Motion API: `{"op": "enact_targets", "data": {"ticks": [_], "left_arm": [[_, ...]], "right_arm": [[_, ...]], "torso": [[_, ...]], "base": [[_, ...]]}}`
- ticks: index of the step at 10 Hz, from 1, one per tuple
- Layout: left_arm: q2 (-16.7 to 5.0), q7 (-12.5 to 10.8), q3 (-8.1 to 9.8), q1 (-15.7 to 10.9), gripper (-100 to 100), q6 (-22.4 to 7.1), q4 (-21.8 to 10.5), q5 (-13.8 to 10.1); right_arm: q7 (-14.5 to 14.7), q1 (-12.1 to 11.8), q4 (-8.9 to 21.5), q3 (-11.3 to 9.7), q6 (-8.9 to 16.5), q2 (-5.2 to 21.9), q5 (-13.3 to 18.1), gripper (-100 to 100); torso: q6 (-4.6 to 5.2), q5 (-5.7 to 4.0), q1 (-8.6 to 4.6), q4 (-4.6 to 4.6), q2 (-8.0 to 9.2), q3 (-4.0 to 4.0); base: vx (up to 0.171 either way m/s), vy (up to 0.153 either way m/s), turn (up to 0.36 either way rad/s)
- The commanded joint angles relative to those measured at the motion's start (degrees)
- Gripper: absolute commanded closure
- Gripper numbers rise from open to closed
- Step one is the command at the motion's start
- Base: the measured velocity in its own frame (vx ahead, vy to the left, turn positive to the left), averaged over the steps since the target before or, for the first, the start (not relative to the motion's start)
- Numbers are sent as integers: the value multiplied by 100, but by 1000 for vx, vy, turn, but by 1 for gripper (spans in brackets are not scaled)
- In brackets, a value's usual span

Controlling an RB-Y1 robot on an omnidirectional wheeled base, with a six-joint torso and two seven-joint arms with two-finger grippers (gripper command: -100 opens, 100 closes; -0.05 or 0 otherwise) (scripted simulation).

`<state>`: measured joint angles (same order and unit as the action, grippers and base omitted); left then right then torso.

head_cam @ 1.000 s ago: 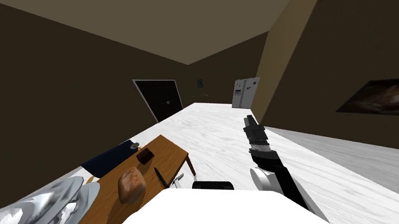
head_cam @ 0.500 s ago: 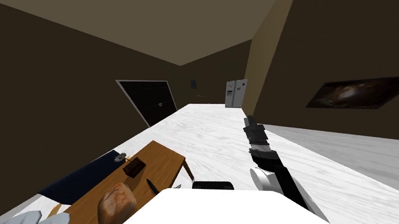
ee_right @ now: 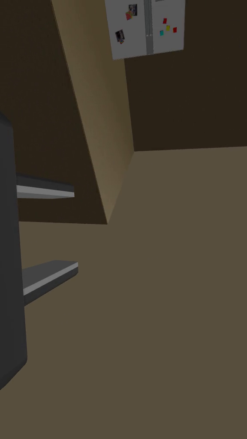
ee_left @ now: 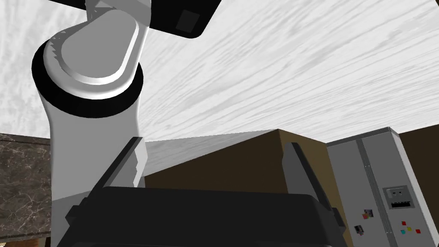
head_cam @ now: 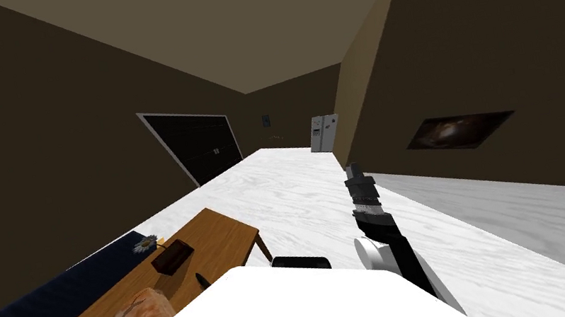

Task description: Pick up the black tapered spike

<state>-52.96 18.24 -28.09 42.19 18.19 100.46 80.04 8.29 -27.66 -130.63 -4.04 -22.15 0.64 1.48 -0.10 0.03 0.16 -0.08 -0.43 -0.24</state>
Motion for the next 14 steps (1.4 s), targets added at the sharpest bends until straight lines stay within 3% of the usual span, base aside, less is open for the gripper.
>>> {"op": "enact_targets", "data": {"ticks": [1,2,3,4,5,10,11,13,14], "left_arm": [[28,211,26,-10,-100,88,-245,48],[28,211,26,-10,-100,88,-245,48],[-142,254,-101,-16,-100,38,-418,329],[-142,254,-101,-16,-100,38,-418,329],[-303,293,-223,-24,-100,-12,-586,533],[-597,358,-449,-48,-100,-109,-904,1078],[-728,384,-552,-63,-100,-155,-1051,1292],[-728,384,-552,-63,-100,-155,-1051,1292],[-846,406,-646,-80,-100,-198,-1190,1486]], "right_arm": [[0,0,0,0,0,0,0,0],[0,-1,0,1,0,0,0,0],[0,-1,0,1,0,0,0,0],[0,0,0,0,0,0,0,0],[0,-1,0,1,0,0,0,0],[0,-1,0,0,0,0,0,0],[0,-1,0,1,0,0,0,0],[0,-1,0,1,0,0,0,0],[0,-1,0,1,0,0,0,0]], "torso": [[0,0,0,0,0,0],[-5,2,1,1,4,2],[-6,0,-8,2,10,6],[-1,-1,-8,2,7,4],[-5,0,-4,1,5,3],[-3,1,-1,0,-1,0],[-6,1,-4,0,1,0],[-7,0,-6,1,3,2],[-8,-1,-13,2,9,5]], "base": [[30,44,-95],[10,21,30],[30,16,-222],[31,36,-107],[43,45,-180],[39,39,-115],[36,33,-133],[20,23,-27],[24,26,-110]]}}
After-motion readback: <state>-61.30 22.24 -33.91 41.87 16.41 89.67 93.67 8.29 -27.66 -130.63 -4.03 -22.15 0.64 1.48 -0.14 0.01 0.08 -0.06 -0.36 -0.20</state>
